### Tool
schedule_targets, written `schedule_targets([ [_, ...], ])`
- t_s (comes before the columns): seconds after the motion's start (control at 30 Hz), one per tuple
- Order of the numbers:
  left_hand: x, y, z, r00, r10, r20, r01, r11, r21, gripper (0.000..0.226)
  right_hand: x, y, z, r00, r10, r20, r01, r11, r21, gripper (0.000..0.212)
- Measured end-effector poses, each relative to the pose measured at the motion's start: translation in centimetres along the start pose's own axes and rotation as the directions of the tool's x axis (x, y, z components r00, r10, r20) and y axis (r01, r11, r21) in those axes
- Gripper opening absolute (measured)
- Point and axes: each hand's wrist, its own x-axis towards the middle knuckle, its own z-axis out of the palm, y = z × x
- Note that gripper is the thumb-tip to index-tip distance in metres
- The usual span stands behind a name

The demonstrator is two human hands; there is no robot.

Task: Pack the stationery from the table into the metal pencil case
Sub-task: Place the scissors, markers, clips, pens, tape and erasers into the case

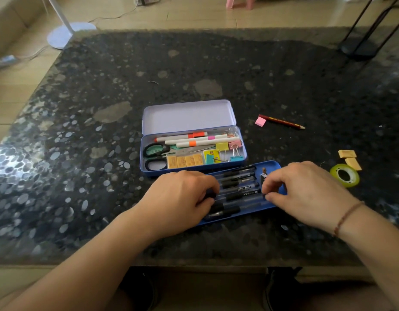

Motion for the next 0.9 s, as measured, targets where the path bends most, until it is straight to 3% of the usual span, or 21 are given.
schedule_targets([
  [0.27,0.1,-0.3,0.2,0.999,0.03,-0.033,-0.03,1.0,-0.001,0.015,0.3,-0.7,0.5,1.0,-0.013,-0.024,0.014,0.999,0.037,0.012],
  [0.4,0.0,-0.3,0.0,0.998,0.062,0.026,-0.062,0.998,-0.008,0.021,0.7,-0.9,0.8,0.998,-0.009,-0.063,0.012,0.999,0.044,0.016],
  [0.7,0.0,-1.0,-0.3,0.997,0.035,0.065,-0.033,0.999,-0.03,0.017,-0.2,1.0,-0.7,0.992,-0.079,0.094,0.083,0.996,-0.036,0.009],
  [0.9,-0.2,-1.4,-1.0,0.993,0.032,0.11,-0.029,0.999,-0.03,0.015,0.2,0.9,0.0,0.993,-0.076,0.086,0.081,0.995,-0.054,0.007],
])
